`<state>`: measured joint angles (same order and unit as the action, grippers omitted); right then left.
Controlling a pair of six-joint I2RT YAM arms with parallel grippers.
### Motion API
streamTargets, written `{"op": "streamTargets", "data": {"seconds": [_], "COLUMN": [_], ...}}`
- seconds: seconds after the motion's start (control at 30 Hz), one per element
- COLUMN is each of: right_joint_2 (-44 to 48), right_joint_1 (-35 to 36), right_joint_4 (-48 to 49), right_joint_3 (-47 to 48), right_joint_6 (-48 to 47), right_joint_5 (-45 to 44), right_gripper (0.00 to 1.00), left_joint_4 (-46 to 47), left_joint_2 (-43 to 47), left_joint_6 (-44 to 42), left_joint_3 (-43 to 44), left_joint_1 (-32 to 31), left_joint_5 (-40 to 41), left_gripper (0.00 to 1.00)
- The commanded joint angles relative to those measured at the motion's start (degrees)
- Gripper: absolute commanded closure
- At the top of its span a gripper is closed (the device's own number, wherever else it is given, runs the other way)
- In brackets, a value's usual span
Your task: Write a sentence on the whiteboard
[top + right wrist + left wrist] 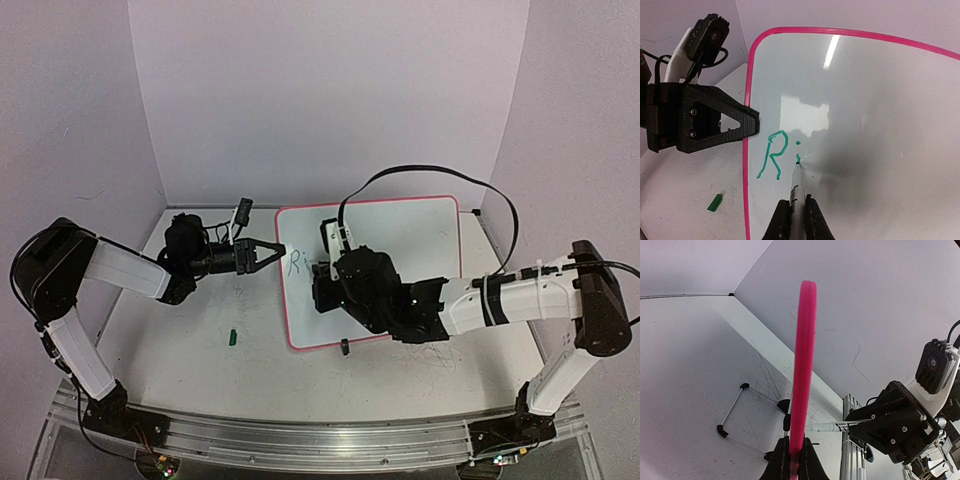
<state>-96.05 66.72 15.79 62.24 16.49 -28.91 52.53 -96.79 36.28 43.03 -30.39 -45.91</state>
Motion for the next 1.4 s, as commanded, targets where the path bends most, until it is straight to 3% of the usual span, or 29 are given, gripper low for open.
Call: {"op": "streamTargets", "data": {"seconds": [0.0, 0.8, 1.07, 1.37], "right_joint_2": [-0.2, -1.4, 6.2, 4.7], "right_joint_1": [0.4, 1.6, 0.9, -0.2], "right_joint_4": [-1.0, -2.1, 0.5, 2.6], "right_joint_3": [-0.5, -0.7, -2.9, -3.1], "right_joint_6": [1.2, 3.7, 3.4, 3.2], "right_joint_5": [-1.1, -1.0, 1.6, 2.3], "right_gripper": [1.00, 1.00, 1.00, 1.00], "left_joint_4": [2.2, 1.9, 1.8, 1.7], "left_joint_2": [3.0, 3.9, 3.9, 4.2], "left_joint_6": [1.8, 1.7, 1.4, 1.5], "left_joint_3": [0.7, 0.0, -0.3, -0.4], "left_joint_1": [0.1, 0.1, 0.2, 0.1], "left_joint_5": [-1.6, -1.5, -1.3, -1.3], "left_gripper": [1.00, 1.00, 1.00, 1.00]}}
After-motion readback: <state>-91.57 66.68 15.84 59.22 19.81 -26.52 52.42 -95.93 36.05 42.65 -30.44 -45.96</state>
